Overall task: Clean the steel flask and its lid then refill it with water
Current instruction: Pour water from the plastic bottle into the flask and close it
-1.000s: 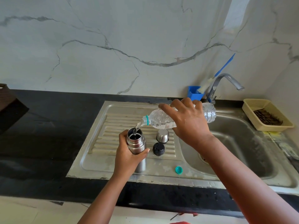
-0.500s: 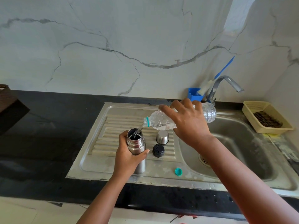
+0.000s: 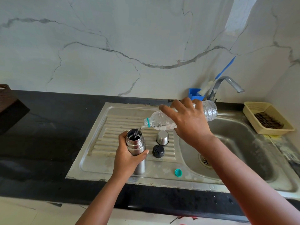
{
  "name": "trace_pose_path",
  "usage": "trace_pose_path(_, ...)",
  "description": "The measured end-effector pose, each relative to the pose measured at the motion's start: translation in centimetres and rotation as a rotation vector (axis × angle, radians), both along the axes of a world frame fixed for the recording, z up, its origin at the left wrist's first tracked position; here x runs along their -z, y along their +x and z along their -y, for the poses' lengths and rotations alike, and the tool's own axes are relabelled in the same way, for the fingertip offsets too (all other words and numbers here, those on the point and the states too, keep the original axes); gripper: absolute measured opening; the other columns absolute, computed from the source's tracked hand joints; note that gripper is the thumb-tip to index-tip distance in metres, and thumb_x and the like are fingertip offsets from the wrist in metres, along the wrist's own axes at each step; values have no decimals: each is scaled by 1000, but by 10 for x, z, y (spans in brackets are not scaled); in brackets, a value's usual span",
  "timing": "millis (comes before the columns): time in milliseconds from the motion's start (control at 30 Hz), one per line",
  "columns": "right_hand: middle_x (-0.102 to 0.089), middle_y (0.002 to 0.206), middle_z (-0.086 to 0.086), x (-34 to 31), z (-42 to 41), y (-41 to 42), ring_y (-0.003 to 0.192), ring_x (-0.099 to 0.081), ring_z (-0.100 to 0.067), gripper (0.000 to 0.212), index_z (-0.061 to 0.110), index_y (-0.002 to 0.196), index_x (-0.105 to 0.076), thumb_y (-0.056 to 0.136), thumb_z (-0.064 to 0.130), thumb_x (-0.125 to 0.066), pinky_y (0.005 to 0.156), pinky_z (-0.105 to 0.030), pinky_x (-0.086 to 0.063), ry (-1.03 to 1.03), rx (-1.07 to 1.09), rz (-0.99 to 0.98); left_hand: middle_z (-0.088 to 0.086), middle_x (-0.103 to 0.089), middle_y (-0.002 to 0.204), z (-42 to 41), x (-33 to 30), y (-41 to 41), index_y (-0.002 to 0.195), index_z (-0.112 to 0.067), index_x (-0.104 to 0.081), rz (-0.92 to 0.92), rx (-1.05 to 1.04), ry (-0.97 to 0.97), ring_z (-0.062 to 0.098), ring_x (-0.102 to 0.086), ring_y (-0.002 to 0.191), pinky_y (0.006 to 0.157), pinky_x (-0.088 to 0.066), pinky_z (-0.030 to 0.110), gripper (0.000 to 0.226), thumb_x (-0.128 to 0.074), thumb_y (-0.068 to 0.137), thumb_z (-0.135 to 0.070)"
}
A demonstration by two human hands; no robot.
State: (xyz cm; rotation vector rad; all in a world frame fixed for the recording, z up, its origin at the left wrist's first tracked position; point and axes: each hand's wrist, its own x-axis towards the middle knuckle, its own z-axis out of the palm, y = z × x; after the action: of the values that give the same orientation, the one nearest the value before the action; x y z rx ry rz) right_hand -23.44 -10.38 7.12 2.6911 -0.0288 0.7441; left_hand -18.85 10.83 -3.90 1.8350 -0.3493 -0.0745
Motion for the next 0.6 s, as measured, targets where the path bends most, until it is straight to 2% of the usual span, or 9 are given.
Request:
trace_pose_path(333, -62, 106, -6, 1, -1, 0, 93, -55, -32, 92, 31, 130, -41, 54, 0, -81, 84, -52, -42, -19, -6, 11, -15, -64, 109, -1, 0, -1, 113, -46, -41, 5, -6, -2, -7, -62, 95, 72, -48, 7, 79, -91, 64, -8)
trace_pose_path(600, -62, 109, -8, -3, 0, 0, 96, -55, -34, 87, 30, 131, -47, 56, -2, -78, 85, -55, -42, -28, -3, 6, -14, -65, 110, -1, 2, -1, 114, -48, -40, 10, -7, -6, -4, -63, 96, 73, -50, 9, 81, -91, 64, -9)
